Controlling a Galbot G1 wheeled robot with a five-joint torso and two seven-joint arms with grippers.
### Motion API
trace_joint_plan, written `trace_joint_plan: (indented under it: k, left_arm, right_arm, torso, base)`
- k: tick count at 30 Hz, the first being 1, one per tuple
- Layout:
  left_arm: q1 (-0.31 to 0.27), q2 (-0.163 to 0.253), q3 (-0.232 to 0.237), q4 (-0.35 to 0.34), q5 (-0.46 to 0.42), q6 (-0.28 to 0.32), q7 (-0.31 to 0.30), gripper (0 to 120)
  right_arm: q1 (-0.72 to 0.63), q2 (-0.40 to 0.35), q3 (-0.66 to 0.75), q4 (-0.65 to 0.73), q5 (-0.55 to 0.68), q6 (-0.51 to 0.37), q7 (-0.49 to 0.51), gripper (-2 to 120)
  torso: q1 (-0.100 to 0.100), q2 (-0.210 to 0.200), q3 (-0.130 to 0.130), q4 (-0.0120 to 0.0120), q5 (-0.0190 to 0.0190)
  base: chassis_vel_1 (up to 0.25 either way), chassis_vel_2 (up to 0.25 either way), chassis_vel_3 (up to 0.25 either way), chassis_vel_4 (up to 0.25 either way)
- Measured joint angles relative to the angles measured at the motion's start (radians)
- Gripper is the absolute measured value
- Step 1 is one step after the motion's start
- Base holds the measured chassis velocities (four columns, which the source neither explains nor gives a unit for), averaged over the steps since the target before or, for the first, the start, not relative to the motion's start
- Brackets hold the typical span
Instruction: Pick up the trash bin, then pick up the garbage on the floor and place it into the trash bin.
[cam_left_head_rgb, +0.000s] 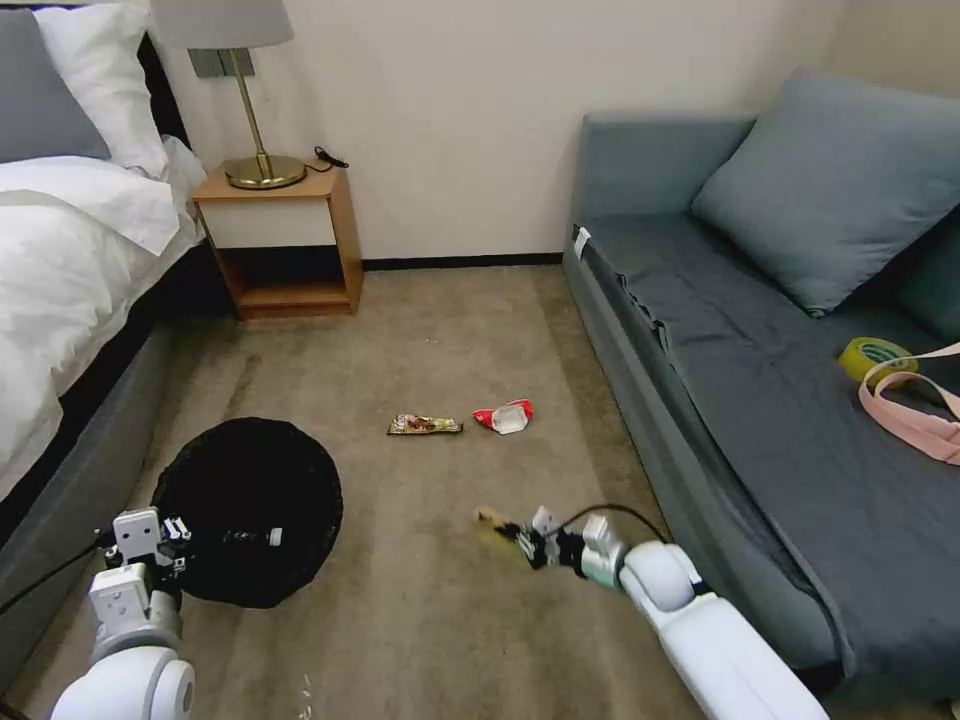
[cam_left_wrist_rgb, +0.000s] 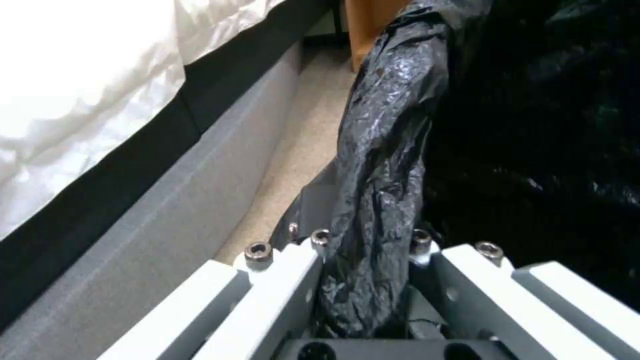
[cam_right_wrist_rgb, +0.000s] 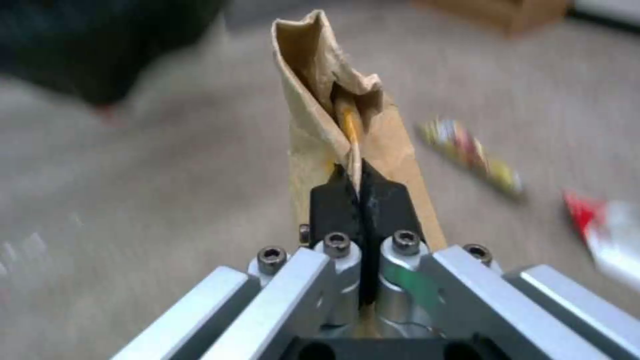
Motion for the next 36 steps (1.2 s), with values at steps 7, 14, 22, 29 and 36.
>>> trace_joint_plan:
  k: [7, 14, 22, 29, 36]
  left_arm:
    - [-0.01, -0.01, 0.02, -0.008, 0.024, 0.0, 0.008, 2]
    - [-0.04, -0.021, 0.051, -0.006, 0.036, 0.008, 0.03, 2]
    - [-0.043, -0.039, 0.071, -0.002, 0.046, 0.009, 0.042, 2]
    - [-0.042, -0.049, 0.074, -0.015, 0.046, 0.009, 0.043, 2]
    - [-0.038, -0.045, 0.061, -0.02, 0.031, 0.005, 0.042, 2]
  right_arm:
    - [0.059, 0.018, -0.101, 0.124, 0.168, -0.028, 0.019, 0]
    - [0.191, 0.104, -0.295, 0.103, 0.325, -0.018, 0.11, 0]
    - [0.34, 0.229, -0.419, -0.088, 0.353, 0.028, 0.174, 0]
    - [0.348, 0.337, -0.443, -0.187, 0.327, 0.07, 0.193, 0]
    - [0.305, 0.396, -0.448, -0.236, 0.263, 0.102, 0.237, 5]
  torso:
    - [0.0, 0.0, 0.0, 0.0002, -0.0001]
    - [0.0, 0.0, 0.0, 0.0002, -0.0001]
    - [0.0, 0.0, 0.0, 0.0002, -0.0001]
    - [0.0, 0.0, 0.0, 0.0002, -0.0001]
    - [0.0, 0.0, 0.0, 0.0002, -0.0001]
  base:
    - [0.0, 0.0, 0.0, 0.0]
    - [0.0, 0.0, 0.0, 0.0]
    - [0.0, 0.0, 0.0, 0.0]
    - [0.0, 0.0, 0.0, 0.0]
    - [0.0, 0.0, 0.0, 0.0]
